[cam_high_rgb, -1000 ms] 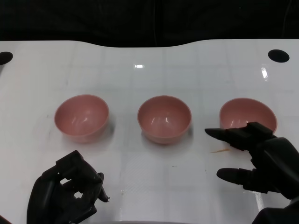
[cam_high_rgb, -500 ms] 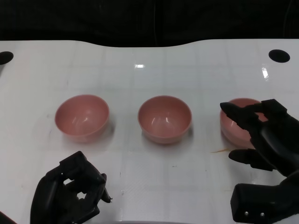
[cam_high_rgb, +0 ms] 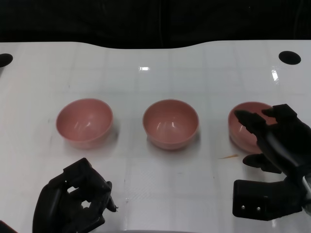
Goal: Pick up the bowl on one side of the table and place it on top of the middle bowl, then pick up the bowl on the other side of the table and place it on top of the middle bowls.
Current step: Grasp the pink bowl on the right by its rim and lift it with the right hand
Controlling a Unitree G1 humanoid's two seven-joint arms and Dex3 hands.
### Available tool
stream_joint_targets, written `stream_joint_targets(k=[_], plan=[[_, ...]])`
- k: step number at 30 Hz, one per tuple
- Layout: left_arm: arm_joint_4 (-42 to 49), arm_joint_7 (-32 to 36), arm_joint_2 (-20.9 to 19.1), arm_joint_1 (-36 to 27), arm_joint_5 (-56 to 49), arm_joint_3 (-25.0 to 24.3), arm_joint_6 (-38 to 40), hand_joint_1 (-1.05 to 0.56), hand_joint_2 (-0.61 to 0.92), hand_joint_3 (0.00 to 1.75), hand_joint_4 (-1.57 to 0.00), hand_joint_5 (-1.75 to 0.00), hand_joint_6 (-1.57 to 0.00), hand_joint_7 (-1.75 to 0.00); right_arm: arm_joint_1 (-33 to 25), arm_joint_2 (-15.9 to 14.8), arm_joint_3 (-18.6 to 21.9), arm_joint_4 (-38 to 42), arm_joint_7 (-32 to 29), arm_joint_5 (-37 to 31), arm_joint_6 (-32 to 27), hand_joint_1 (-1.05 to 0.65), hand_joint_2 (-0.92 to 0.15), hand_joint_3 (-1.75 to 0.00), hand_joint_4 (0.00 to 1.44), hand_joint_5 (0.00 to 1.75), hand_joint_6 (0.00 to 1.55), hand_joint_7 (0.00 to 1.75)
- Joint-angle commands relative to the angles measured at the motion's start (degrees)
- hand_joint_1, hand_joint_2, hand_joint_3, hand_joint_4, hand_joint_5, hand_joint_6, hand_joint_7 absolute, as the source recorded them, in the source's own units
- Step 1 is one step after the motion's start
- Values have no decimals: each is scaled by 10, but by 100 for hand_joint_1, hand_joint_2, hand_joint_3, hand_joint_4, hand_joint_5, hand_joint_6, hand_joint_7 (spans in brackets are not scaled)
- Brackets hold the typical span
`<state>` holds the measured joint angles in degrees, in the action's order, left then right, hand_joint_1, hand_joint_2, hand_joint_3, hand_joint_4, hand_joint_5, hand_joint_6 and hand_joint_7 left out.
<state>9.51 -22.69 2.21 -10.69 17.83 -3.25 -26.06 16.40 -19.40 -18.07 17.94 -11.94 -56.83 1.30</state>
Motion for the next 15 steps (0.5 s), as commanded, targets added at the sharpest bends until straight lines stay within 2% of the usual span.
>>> stream_joint_targets(k=[1,4,8,12,15], plan=[[-13,1,-6,-7,0,-2,3,-10,64,93,-83,-158,-82,-138,23,-6,-14,27,-7,-1,-13,-63,-90,0,12,51,28,3],[-18,2,-5,-9,-1,-1,5,-9,64,94,-83,-158,-81,-139,41,-1,-30,54,-6,-2,-28,-62,-90,0,16,47,30,3],[-22,3,-6,-11,-1,-1,7,-9,61,99,-82,-160,-80,-141,70,7,-60,103,-6,-9,-48,-60,-91,0,28,33,35,2],[-25,3,-5,-11,0,-1,10,-10,60,100,-82,-160,-80,-141,98,13,-86,154,-1,-4,-58,-58,-92,-3,32,28,38,3],[-26,2,-3,-13,1,2,12,-10,59,100,-82,-160,-81,-140,120,23,-101,211,-25,4,-50,-53,-92,-3,40,24,46,4]])
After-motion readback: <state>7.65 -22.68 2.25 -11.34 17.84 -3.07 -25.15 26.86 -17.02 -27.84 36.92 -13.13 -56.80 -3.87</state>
